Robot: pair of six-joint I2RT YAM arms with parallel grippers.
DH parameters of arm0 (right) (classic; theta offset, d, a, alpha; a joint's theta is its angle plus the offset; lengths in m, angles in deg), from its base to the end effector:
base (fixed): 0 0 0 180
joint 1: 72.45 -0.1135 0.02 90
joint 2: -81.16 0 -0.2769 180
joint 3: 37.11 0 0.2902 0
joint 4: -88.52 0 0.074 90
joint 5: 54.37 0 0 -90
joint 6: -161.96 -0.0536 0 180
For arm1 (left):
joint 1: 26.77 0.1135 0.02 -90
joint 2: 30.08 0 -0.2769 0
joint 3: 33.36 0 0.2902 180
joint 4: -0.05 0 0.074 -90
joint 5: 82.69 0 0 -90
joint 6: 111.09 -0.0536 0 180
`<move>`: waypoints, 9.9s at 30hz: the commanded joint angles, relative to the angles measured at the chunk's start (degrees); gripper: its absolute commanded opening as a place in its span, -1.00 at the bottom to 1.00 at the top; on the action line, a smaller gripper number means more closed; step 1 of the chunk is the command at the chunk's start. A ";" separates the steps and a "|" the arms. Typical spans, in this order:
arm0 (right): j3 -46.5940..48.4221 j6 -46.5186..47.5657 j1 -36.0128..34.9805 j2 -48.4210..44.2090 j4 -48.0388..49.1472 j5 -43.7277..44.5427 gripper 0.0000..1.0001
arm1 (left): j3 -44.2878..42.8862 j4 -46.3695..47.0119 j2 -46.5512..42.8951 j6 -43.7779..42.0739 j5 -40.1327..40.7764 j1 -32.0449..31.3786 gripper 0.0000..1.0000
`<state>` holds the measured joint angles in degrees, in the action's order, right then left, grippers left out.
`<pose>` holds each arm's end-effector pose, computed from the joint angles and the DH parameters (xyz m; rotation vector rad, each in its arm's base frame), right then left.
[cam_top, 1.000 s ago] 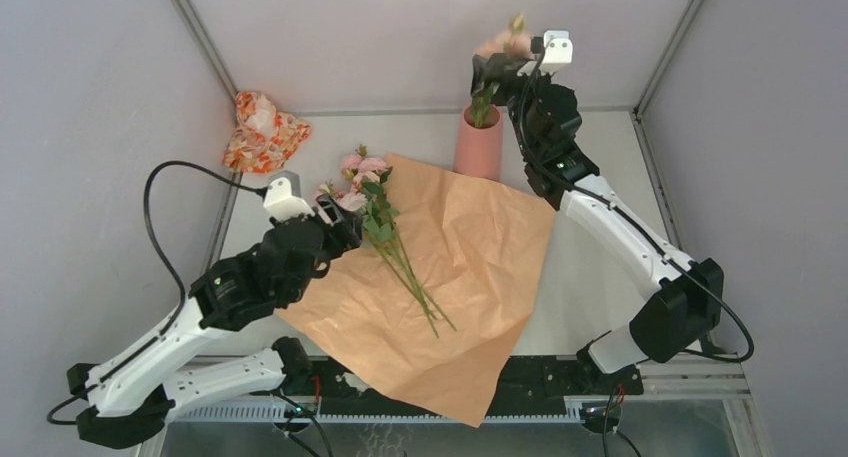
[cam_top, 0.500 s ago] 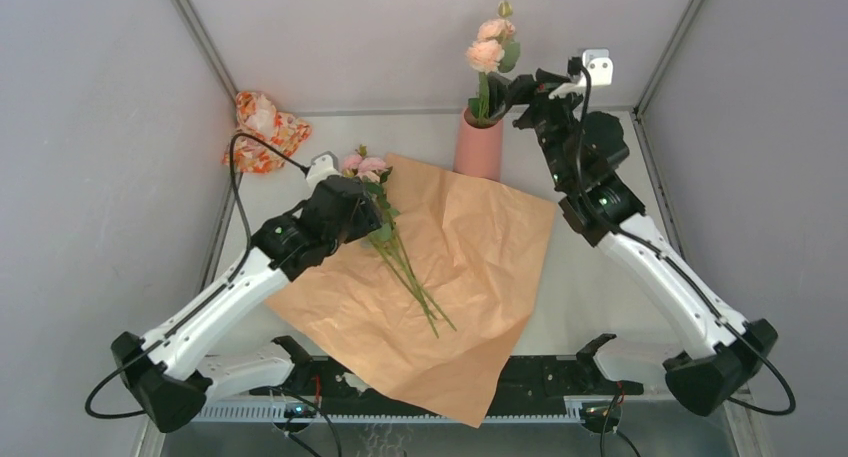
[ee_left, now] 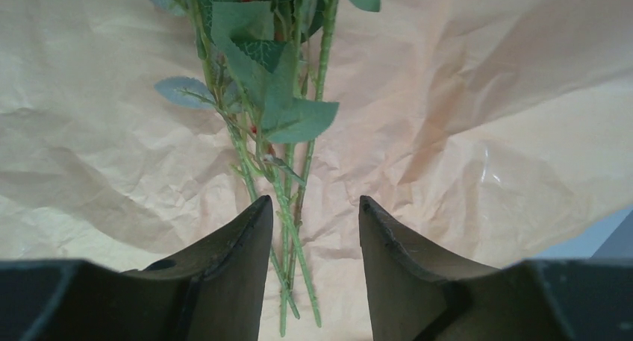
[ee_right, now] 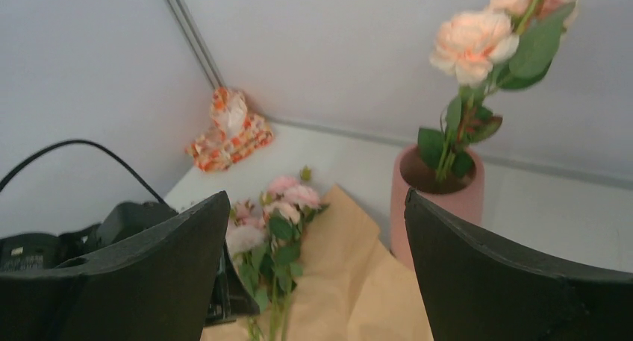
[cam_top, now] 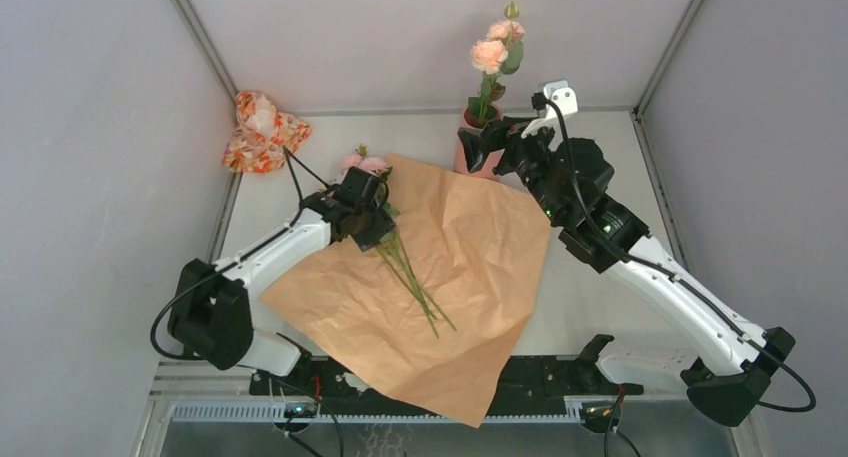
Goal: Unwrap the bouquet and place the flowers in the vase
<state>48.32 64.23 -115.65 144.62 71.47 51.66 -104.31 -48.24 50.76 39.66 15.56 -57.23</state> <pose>0.2219 0.1880 0.4806 -0.2364 1.4906 0.5093 0.2873 -0.1600 0.2291 -0.7377 2.5190 -0.4021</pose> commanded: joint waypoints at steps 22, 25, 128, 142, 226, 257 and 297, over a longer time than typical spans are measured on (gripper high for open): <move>-9.32 -6.29 -3.23 1.30 -4.86 -6.19 0.79 | -3.32 1.88 17.02 -0.20 -5.41 4.18 -1.00; -9.82 -6.79 -4.35 3.51 -4.92 -6.59 0.78 | -2.08 1.66 13.04 -1.70 -3.20 4.19 -1.00; 34.56 -4.10 -12.61 39.79 -15.73 -14.04 -1.00 | 4.88 4.61 -72.23 -28.50 -21.96 4.18 -0.91; 32.36 10.20 -10.22 21.85 -7.57 -0.05 -1.00 | 3.55 4.19 -72.70 -28.22 -22.38 4.19 -0.90; -10.74 0.02 13.96 6.61 25.95 -0.04 0.72 | -13.28 21.10 -40.45 -30.09 -20.98 4.18 -0.81; -36.29 -9.50 7.89 -35.98 6.67 0.76 0.99 | -80.98 23.50 23.29 -56.98 -9.12 -5.80 -0.63; -37.08 -16.92 10.32 -35.96 5.39 -8.12 0.99 | -57.13 26.13 20.16 -58.29 0.51 -12.67 0.54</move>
<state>11.62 49.67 -104.79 109.65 75.55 44.50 -162.78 -23.61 77.80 -19.46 14.80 -69.16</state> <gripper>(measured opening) 0.993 0.756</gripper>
